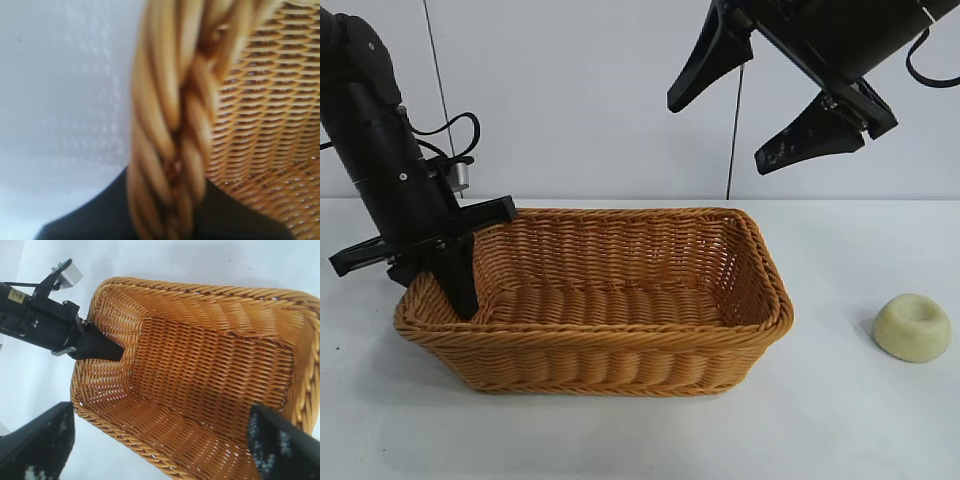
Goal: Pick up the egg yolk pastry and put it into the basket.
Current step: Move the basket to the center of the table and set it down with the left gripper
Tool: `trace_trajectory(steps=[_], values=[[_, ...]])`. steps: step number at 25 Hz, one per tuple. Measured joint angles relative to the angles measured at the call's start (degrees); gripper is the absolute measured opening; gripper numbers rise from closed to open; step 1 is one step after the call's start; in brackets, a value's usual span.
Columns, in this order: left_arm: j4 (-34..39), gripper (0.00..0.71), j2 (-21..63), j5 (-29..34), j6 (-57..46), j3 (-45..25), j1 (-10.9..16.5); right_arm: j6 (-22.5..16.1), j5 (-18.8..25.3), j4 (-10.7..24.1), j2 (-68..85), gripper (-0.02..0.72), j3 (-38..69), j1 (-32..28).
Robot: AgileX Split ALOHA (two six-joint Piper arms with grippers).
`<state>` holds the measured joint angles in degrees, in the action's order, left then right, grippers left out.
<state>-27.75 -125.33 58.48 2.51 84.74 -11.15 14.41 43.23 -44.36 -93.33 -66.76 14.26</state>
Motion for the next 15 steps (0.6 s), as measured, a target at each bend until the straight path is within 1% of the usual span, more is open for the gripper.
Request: trace_trajectory(steps=[2, 3, 4, 5, 7, 8, 11, 15], values=[[-0.8, 0.323, 0.0, 0.0, 0.1, 0.0, 0.0, 0.0, 0.0, 0.0, 0.0, 0.666, 0.0, 0.0], [-0.8, 0.438, 0.0, 0.0, 0.1, 0.0, 0.0, 0.0, 0.0, 0.0, 0.0, 0.666, 0.0, 0.0], [-0.9, 0.537, 0.0, 0.0, 0.1, 0.0, 0.0, 0.0, 0.0, 0.0, 0.0, 0.666, 0.0, 0.0], [-0.9, 0.597, 0.0, 0.0, 0.1, 0.1, 0.0, 0.0, 0.0, 0.0, 0.0, 0.666, 0.0, 0.0], [-0.9, 0.654, 0.0, 0.1, 0.1, 0.5, 0.0, 0.0, 0.0, 0.0, 0.0, 0.666, 0.0, 0.0], [-0.9, 0.669, 0.0, 0.5, 0.1, 1.0, 0.0, 0.0, 0.0, 0.0, 0.0, 0.666, 0.0, 0.0], [-0.9, 0.687, 0.0, 3.7, 0.2, 3.9, 0.0, 0.0, 0.0, 0.0, 0.0, 0.666, 0.0, 0.0], [-0.4, 0.692, 0.7, 9.3, 0.2, 10.5, 0.0, 0.0, 0.0, 0.0, 0.0, 0.666, 0.0, 0.0]])
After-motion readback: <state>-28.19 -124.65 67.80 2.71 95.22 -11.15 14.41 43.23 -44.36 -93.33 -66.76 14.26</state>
